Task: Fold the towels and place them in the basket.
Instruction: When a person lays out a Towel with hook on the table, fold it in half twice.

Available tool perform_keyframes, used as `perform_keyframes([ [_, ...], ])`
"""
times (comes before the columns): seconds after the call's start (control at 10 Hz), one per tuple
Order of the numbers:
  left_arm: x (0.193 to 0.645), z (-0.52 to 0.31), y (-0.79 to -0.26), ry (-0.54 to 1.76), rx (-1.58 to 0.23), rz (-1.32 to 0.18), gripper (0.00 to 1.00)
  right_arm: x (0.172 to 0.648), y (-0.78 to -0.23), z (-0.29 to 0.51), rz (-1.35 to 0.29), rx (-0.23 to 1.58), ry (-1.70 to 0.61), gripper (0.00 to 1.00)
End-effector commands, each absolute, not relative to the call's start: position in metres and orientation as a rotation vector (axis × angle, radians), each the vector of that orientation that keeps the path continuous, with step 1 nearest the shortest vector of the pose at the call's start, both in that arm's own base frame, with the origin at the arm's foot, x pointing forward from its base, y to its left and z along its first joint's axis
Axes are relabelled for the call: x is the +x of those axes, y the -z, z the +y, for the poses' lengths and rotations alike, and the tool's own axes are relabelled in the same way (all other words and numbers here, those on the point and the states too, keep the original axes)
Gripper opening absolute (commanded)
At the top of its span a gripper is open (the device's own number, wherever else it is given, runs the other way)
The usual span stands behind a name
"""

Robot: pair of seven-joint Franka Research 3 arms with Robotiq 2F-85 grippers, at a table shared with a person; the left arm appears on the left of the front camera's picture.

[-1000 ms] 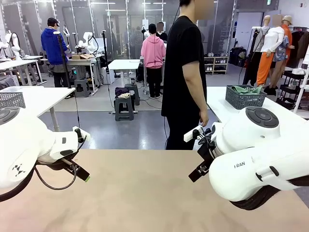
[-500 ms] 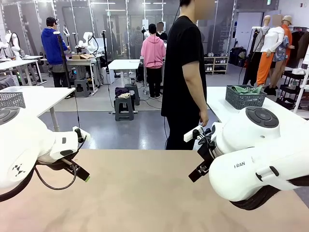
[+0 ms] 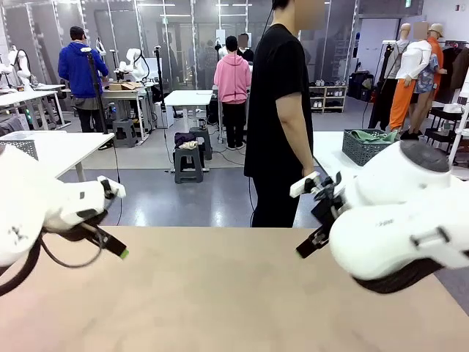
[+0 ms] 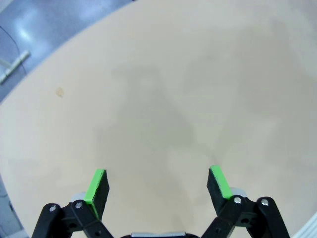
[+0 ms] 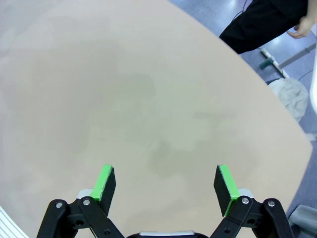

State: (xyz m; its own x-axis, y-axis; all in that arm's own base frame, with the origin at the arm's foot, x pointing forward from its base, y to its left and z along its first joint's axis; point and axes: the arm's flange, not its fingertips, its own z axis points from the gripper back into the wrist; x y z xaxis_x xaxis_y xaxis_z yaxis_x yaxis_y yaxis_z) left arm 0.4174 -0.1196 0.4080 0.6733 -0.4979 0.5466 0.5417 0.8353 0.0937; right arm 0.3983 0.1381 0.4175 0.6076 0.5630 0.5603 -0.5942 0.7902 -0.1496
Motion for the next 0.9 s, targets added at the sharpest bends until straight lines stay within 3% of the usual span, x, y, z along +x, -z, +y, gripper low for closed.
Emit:
perform_keyframes([
  [0.0, 0.439, -0.084, -0.449, 0.663, -0.132, -0.636, 1.0, 0.402, -0.466, 0.092, -0.625, 0.1, -0.746, 1.0],
  [0.5, 0.462, 0.018, -0.573, 0.747, -0.228, -0.796, 1.0, 0.365, -0.595, -0.004, -0.719, 0.151, -0.821, 1.0],
  [0.8, 0.456, 0.061, -0.615, 0.833, -0.26, -0.842, 1.0, 0.35, -0.639, -0.036, -0.785, 0.197, -0.826, 1.0],
])
